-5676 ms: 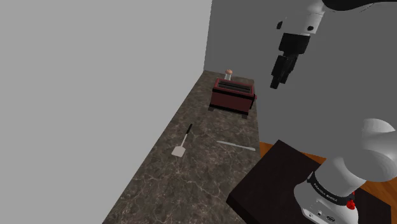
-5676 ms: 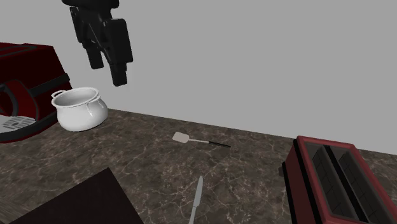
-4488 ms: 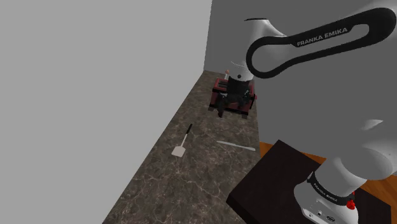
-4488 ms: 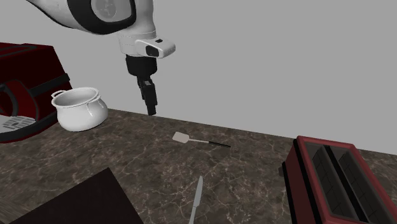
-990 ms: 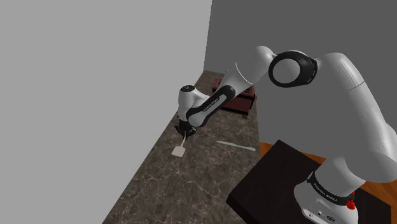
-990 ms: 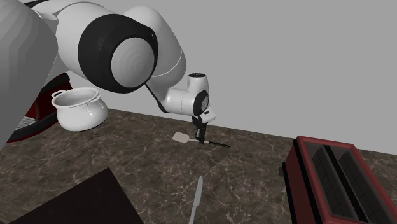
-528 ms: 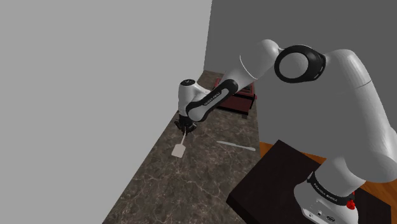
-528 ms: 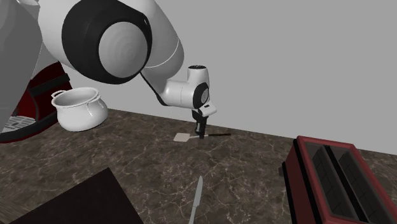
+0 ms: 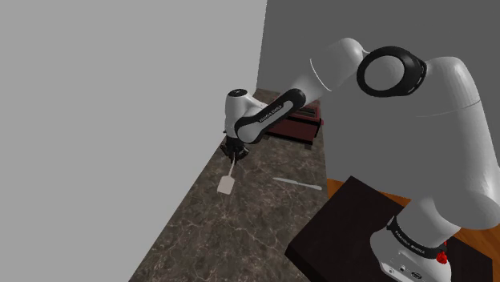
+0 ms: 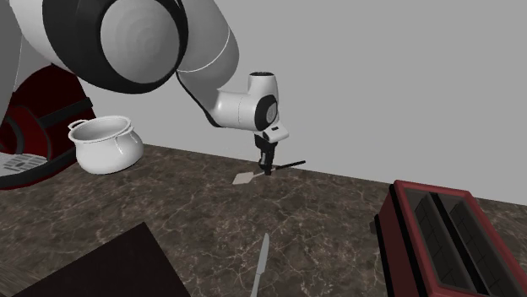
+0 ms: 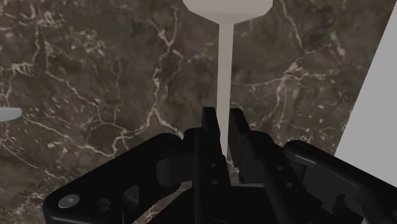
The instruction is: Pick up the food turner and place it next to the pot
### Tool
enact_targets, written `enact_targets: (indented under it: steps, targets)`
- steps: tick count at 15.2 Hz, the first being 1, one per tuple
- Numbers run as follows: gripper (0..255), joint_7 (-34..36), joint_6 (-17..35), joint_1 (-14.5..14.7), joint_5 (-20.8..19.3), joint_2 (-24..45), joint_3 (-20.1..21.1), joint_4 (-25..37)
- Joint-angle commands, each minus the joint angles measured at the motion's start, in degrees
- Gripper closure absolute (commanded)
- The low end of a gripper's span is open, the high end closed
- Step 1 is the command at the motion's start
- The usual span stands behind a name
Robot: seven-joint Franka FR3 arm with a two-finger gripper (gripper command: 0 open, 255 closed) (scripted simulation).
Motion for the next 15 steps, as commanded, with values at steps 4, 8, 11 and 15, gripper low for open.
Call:
enact_targets:
  steps: [4, 8, 11, 15]
  targets:
    - [255, -0.6, -2.3, -0.5, 0.8, -2.9, 0.8, -0.6]
    - [255, -1.2, -4.3, -0.9, 1.6, -5.0, 1.3, -0.7]
    - [255, -1.6, -5.8, -1.2, 2.1, -6.6, 1.7, -0.7]
    - [255, -2.2, -7.9, -1.5, 2.8, -8.5, 2.2, -0.5]
